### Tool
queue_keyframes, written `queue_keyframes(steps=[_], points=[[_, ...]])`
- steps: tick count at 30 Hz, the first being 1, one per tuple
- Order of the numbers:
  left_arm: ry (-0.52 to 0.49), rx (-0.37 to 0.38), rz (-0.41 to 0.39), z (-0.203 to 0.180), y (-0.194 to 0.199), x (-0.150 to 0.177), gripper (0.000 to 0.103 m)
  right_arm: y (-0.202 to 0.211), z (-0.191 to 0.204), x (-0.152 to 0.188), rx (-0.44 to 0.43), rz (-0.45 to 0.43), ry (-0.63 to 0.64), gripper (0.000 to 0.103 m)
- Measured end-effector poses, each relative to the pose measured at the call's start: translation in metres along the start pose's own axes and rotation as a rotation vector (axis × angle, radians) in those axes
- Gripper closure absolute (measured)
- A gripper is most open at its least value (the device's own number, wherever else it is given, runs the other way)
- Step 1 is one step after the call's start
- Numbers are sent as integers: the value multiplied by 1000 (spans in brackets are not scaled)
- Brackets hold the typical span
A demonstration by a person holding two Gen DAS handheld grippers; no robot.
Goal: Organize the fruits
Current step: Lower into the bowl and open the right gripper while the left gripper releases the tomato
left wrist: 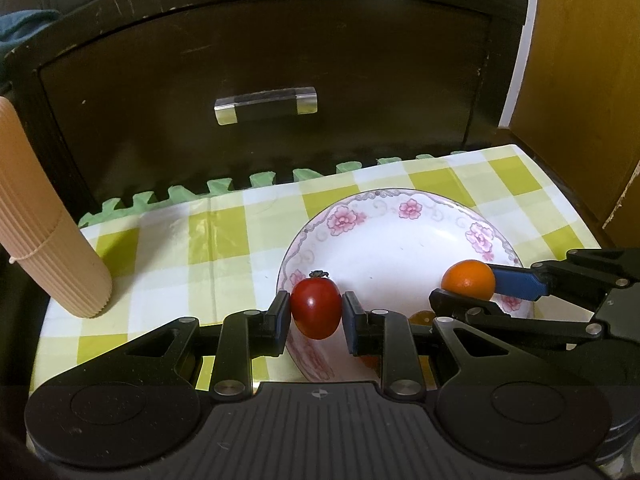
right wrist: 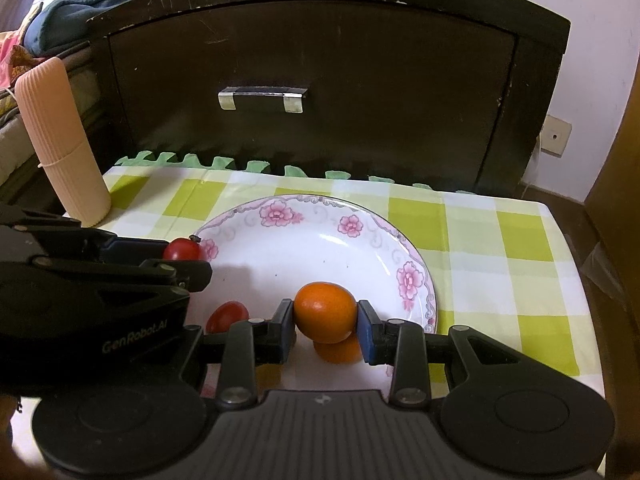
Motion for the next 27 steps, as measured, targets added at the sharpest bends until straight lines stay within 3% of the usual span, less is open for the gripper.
queue_keyframes(steps=[15,27], points=[[14,-7,16,4,-13,-1,68,-11,-2,-1,12,-20,9,70],[18,-19,12,6,-13,-3,59,-14,-6,0,27,-16,-4,70]])
Point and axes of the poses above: each gripper's, at about its wrist camera, not at the fingertips, and y roughly against the way its jaws point, z to its left, x to its underside, the point moved 10 cm from there along -y, roughly the way its jaws point, and after that the axes turned 1 degree about -x, right-handed, at the moved point
